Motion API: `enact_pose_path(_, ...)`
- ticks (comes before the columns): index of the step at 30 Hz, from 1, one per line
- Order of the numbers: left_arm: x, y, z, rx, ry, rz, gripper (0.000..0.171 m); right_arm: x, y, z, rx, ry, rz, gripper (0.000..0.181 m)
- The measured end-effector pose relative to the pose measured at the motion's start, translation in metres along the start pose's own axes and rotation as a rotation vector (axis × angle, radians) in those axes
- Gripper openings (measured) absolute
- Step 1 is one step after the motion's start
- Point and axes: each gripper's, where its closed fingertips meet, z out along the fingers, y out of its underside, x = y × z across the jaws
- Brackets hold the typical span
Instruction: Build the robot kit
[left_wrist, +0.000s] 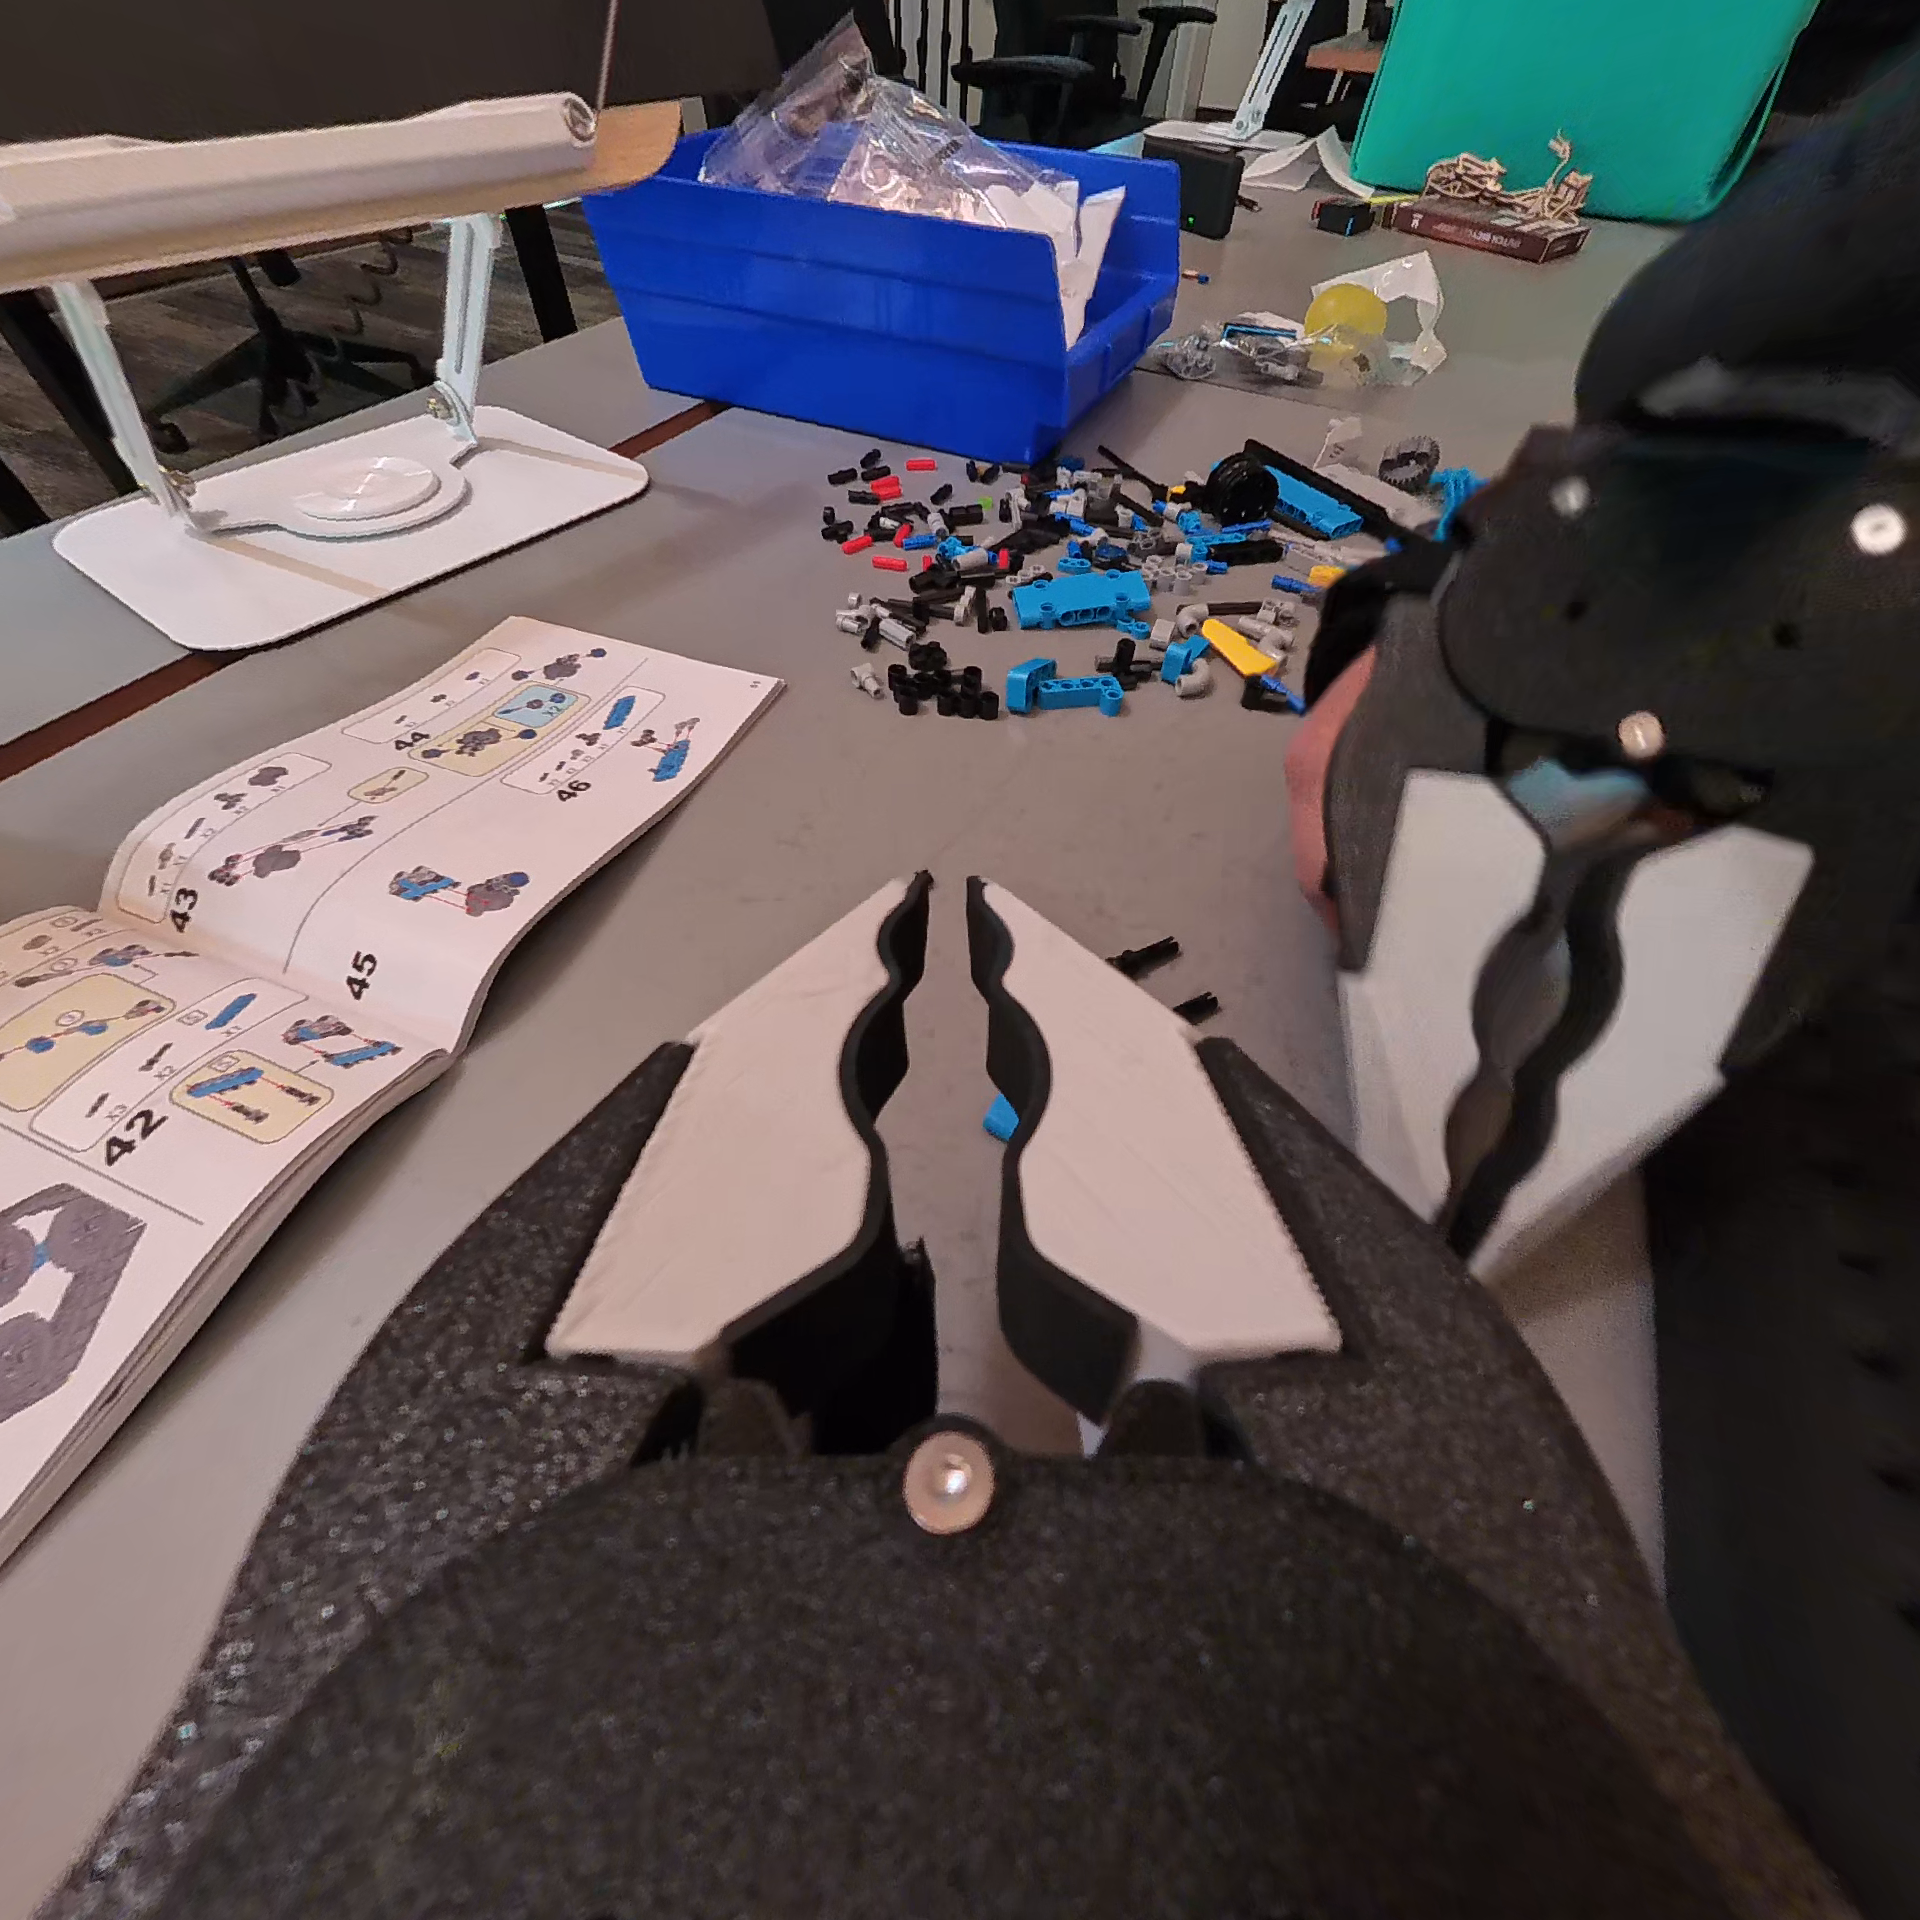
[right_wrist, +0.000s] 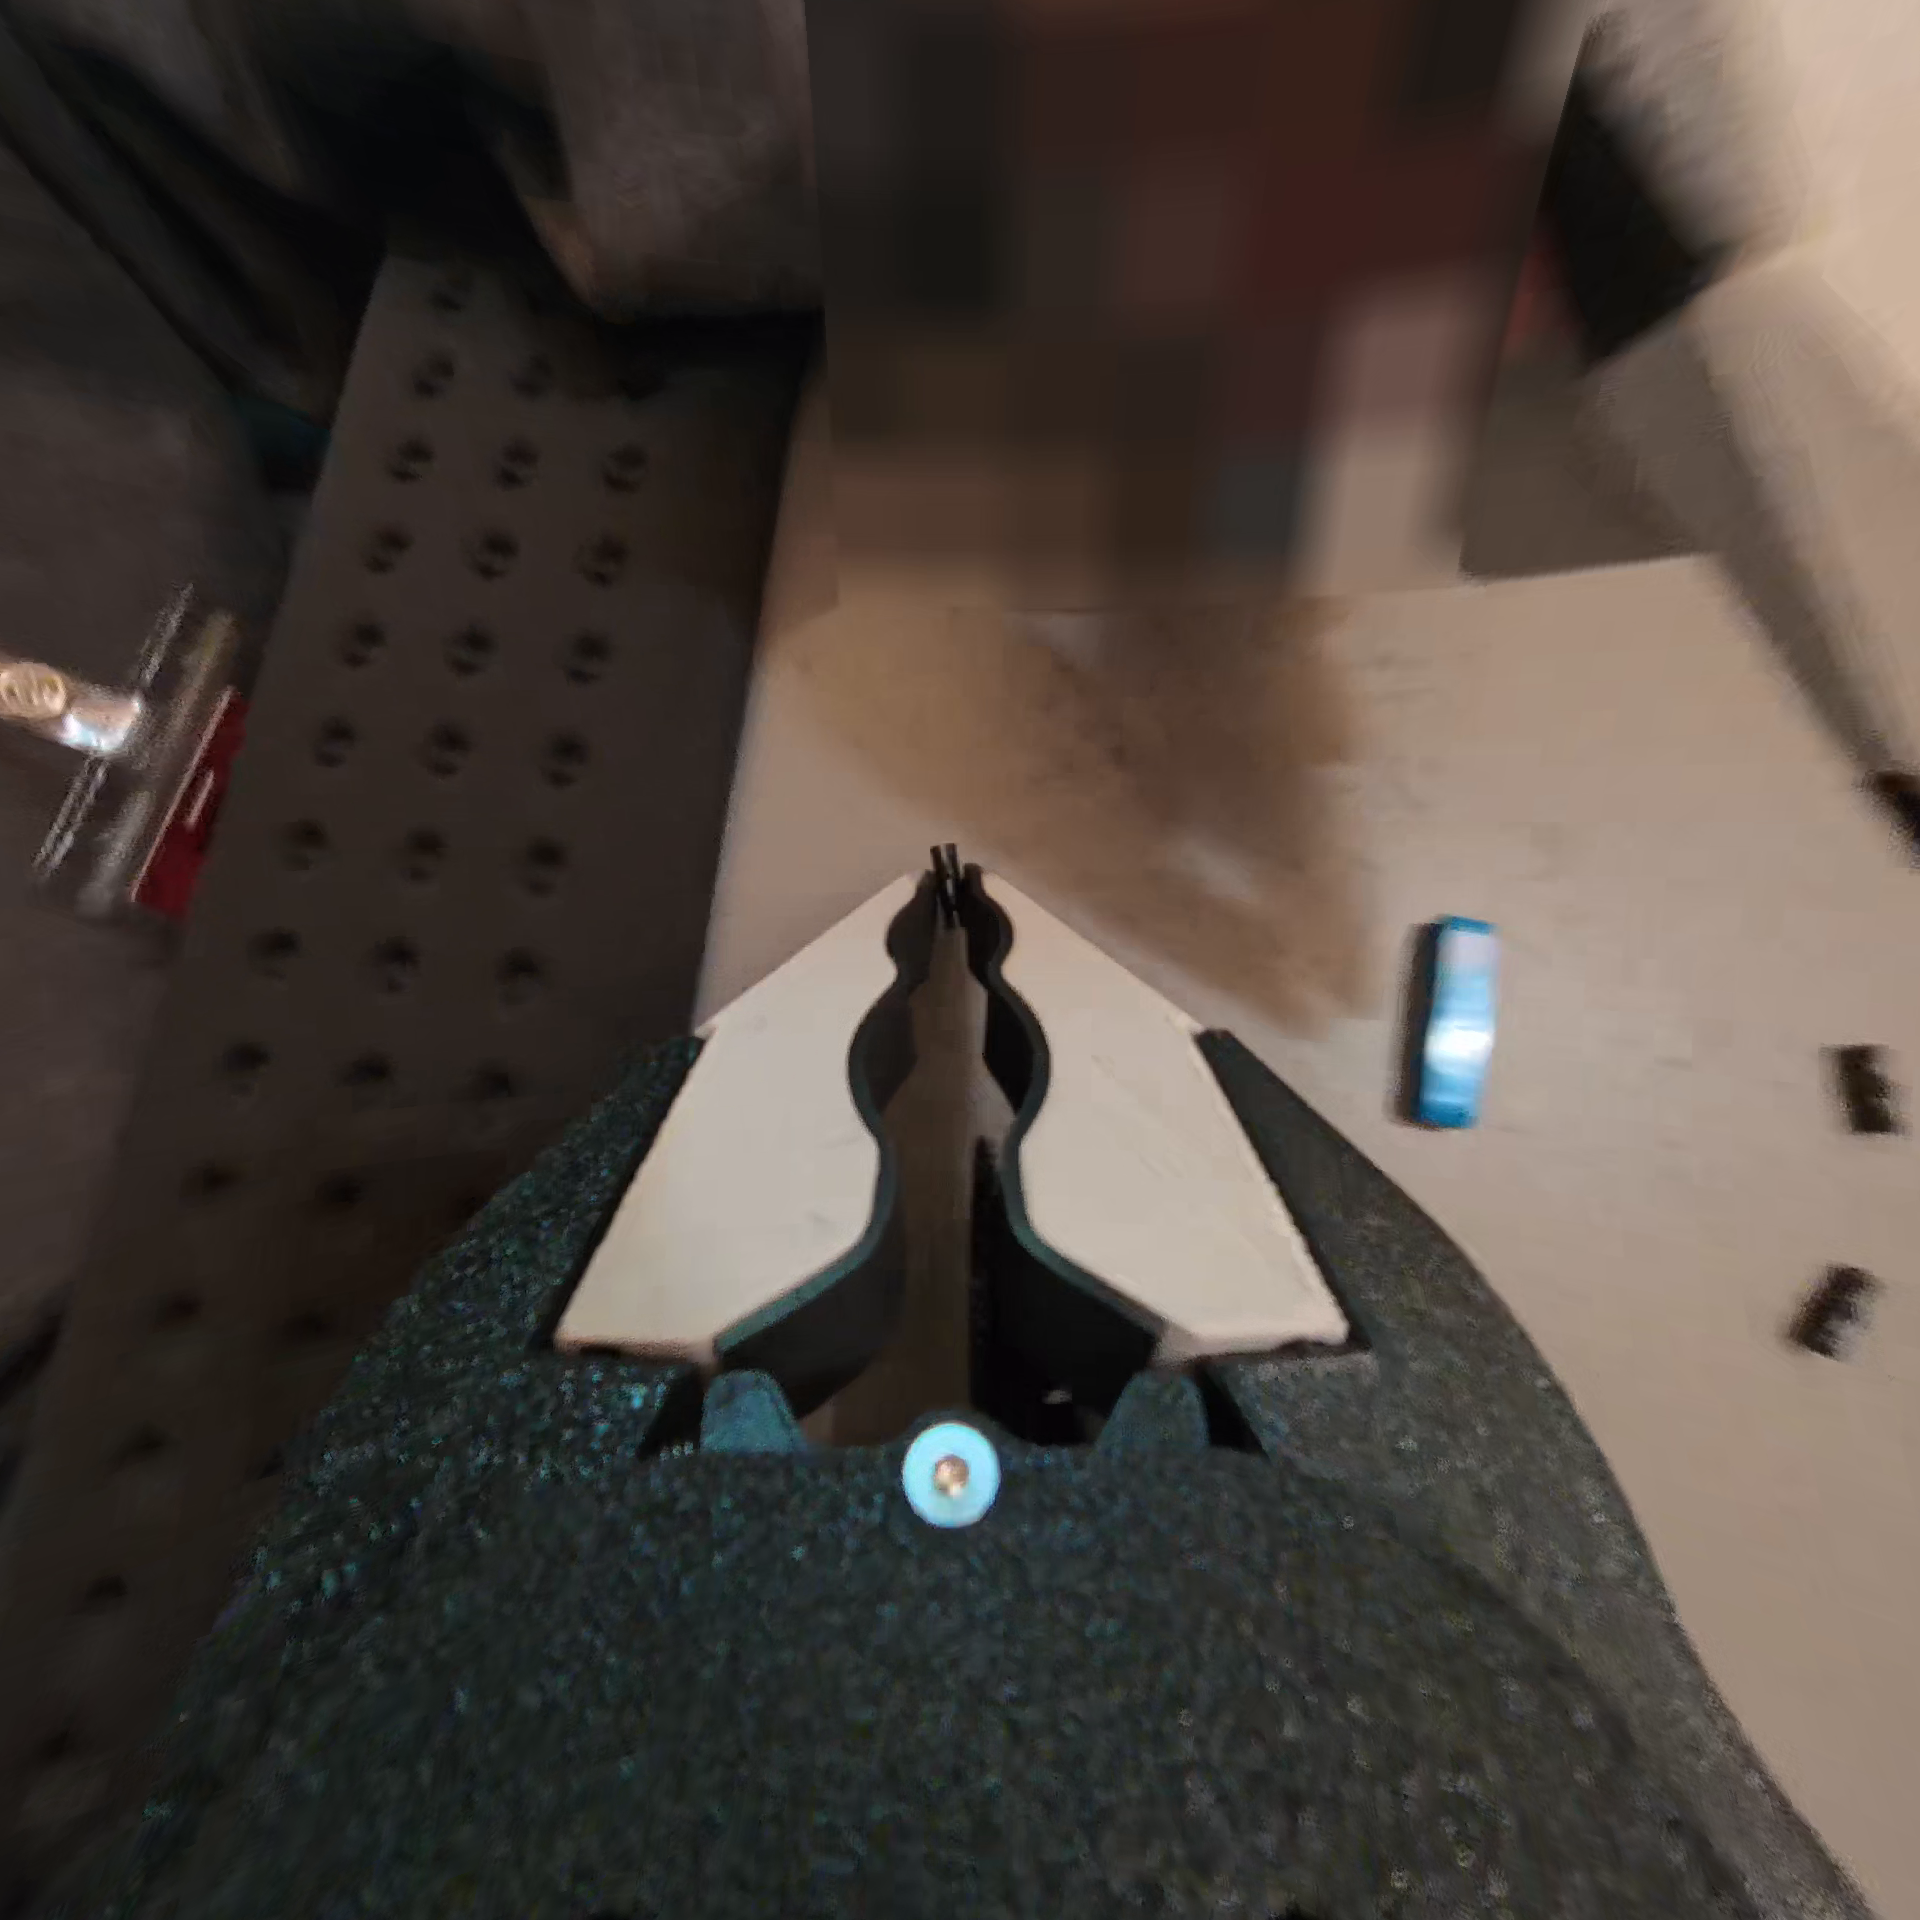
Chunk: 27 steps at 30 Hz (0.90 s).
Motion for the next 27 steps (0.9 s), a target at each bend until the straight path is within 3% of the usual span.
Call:
enact_pose_path(2, -0.003, -0.006, -0.003, 0.033, -0.001, -0.041, 0.007, 0.024, -0.026, -0.028, 0.171, 0.064, 0.053, 0.005)
enact_pose_path(5, -0.006, -0.021, -0.012, 0.122, 0.035, -0.124, 0.002, 0.07, -0.07, -0.092, 0.552, 0.166, 0.159, 0.004)
enact_pose_path(7, 0.0, -0.034, -0.02, 0.196, 0.096, -0.148, 0.0, 0.088, -0.077, -0.116, 0.714, 0.163, 0.234, 0.004)
enact_pose_path(9, 0.007, -0.044, -0.024, 0.248, 0.131, -0.145, 0.0, 0.093, -0.076, -0.119, 0.814, 0.099, 0.318, 0.004)
enact_pose_path(12, 0.014, -0.045, -0.023, 0.25, 0.158, -0.129, 0.0, 0.085, -0.071, -0.104, 0.799, -0.017, 0.399, 0.004)
enact_pose_path(27, 0.019, -0.025, -0.009, 0.126, 0.154, -0.072, 0.0, 0.094, -0.049, -0.086, 0.592, 0.163, 0.293, 0.004)
